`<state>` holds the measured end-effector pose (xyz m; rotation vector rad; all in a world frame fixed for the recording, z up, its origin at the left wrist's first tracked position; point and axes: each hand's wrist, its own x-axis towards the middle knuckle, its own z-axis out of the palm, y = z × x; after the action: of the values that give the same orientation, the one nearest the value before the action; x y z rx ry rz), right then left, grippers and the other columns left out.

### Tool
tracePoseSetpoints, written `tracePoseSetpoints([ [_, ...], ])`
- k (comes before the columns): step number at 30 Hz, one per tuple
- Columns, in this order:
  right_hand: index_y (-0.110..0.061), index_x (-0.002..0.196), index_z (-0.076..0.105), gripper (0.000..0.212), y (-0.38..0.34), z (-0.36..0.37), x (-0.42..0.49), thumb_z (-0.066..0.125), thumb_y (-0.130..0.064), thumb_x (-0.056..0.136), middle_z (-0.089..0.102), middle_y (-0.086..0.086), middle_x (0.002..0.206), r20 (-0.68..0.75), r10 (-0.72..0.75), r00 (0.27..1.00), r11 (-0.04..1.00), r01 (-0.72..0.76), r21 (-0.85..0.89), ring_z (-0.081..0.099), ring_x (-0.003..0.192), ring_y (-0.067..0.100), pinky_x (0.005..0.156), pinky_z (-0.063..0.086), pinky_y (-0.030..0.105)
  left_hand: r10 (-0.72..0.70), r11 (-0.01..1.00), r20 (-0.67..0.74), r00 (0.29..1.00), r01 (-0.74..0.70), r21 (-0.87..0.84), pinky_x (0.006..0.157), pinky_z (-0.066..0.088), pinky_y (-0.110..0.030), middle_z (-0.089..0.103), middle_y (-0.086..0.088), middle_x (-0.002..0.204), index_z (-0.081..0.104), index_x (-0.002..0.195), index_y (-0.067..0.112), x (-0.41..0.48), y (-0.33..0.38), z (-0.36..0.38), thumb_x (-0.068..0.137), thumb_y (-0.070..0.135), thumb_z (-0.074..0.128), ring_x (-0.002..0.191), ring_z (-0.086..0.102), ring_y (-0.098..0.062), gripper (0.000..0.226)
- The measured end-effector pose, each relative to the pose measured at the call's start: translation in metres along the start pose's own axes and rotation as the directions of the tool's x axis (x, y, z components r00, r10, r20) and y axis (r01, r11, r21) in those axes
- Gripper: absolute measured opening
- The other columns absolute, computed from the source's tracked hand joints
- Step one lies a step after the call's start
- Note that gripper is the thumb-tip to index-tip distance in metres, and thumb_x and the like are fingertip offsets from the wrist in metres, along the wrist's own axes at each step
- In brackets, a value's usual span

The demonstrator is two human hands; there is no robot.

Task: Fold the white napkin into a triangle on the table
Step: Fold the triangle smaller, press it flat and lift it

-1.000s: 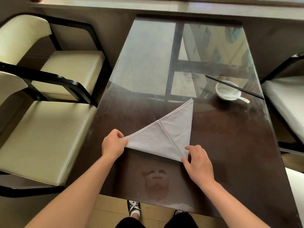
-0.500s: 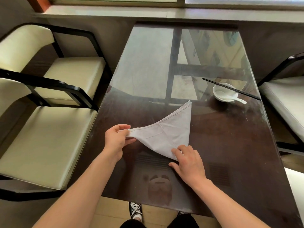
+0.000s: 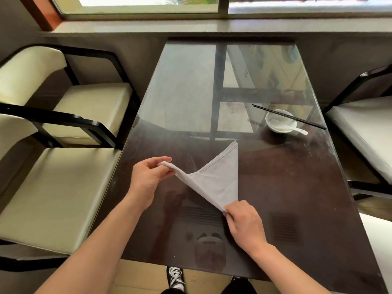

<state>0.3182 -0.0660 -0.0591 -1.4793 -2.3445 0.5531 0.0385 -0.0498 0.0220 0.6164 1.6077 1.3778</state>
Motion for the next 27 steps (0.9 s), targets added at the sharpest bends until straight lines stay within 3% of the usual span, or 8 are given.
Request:
tracePoseSetpoints([
  [4,-0.014,0.087,0.073,0.008,0.003,-0.004,-0.002,0.073,-0.007,0.084,0.07,0.0,0.08,0.031,0.073,0.997,0.995,-0.075,0.064,0.062,0.074,0.025,0.064,0.053,0.04,0.132,0.971,0.037,0.991,-0.137,0.196,0.074,0.059,-0.029,0.077,-0.002,0.087,0.08,0.086,0.024,0.005,0.005,0.007,0.082,0.008,0.078,0.088,0.073,-0.018,0.017],
  [6,-0.015,0.091,0.072,0.006,0.005,-0.004,-0.002,0.069,-0.011,0.088,0.07,0.0,0.082,0.05,0.11,0.993,0.989,-0.114,0.089,0.062,0.077,0.025,0.068,0.052,0.039,0.191,0.942,0.048,0.98,-0.197,0.273,0.08,0.056,-0.028,0.076,0.003,0.09,0.079,0.084,0.03,0.009,0.009,0.013,0.081,0.014,0.08,0.089,0.071,-0.012,0.017],
  [10,-0.02,0.094,0.07,0.007,0.008,-0.003,0.0,0.063,-0.019,0.093,0.07,-0.004,0.085,0.087,0.185,0.979,0.97,-0.196,0.146,0.062,0.081,0.021,0.069,0.048,0.033,0.184,0.934,0.14,0.973,-0.218,0.284,0.088,0.053,-0.031,0.077,0.003,0.091,0.078,0.084,0.028,0.017,0.017,0.031,0.084,0.012,0.075,0.094,0.071,-0.013,0.016],
  [15,-0.025,0.105,0.064,0.011,0.009,-0.005,0.005,0.059,-0.027,0.096,0.071,-0.007,0.096,0.161,0.265,0.951,0.939,-0.292,0.179,0.065,0.086,0.017,0.067,0.045,0.026,0.189,0.927,0.147,0.971,-0.226,0.298,0.075,0.05,-0.028,0.072,0.006,0.077,0.074,0.081,0.025,0.03,0.02,0.061,0.085,0.017,0.076,0.076,0.065,-0.007,0.009],
  [20,-0.025,0.103,0.059,0.013,0.013,-0.007,0.012,0.06,-0.035,0.094,0.068,-0.01,0.088,0.209,0.306,0.929,0.92,-0.345,0.185,0.063,0.085,0.02,0.071,0.05,0.036,0.139,0.943,0.157,0.978,-0.179,0.282,0.073,0.053,-0.025,0.071,0.011,0.072,0.075,0.081,0.026,0.049,0.021,0.096,0.082,0.02,0.079,0.072,0.065,-0.002,0.007],
  [24,-0.027,0.095,0.057,0.015,0.015,-0.006,0.013,0.061,-0.04,0.09,0.063,-0.011,0.082,0.188,0.338,0.922,0.915,-0.369,0.162,0.061,0.084,0.017,0.069,0.049,0.036,0.114,0.944,0.177,0.978,-0.162,0.289,0.079,0.055,-0.033,0.073,0.004,0.079,0.075,0.079,0.026,0.063,0.018,0.124,0.081,0.022,0.08,0.077,0.067,-0.009,0.007],
  [27,-0.027,0.093,0.056,0.013,0.017,-0.004,0.011,0.061,-0.038,0.09,0.061,-0.013,0.081,0.185,0.365,0.912,0.906,-0.394,0.154,0.061,0.085,0.018,0.07,0.05,0.037,0.105,0.943,0.184,0.977,-0.157,0.293,0.074,0.054,-0.03,0.073,0.004,0.079,0.074,0.081,0.026,0.072,0.014,0.139,0.082,0.021,0.08,0.078,0.066,-0.011,0.007],
])
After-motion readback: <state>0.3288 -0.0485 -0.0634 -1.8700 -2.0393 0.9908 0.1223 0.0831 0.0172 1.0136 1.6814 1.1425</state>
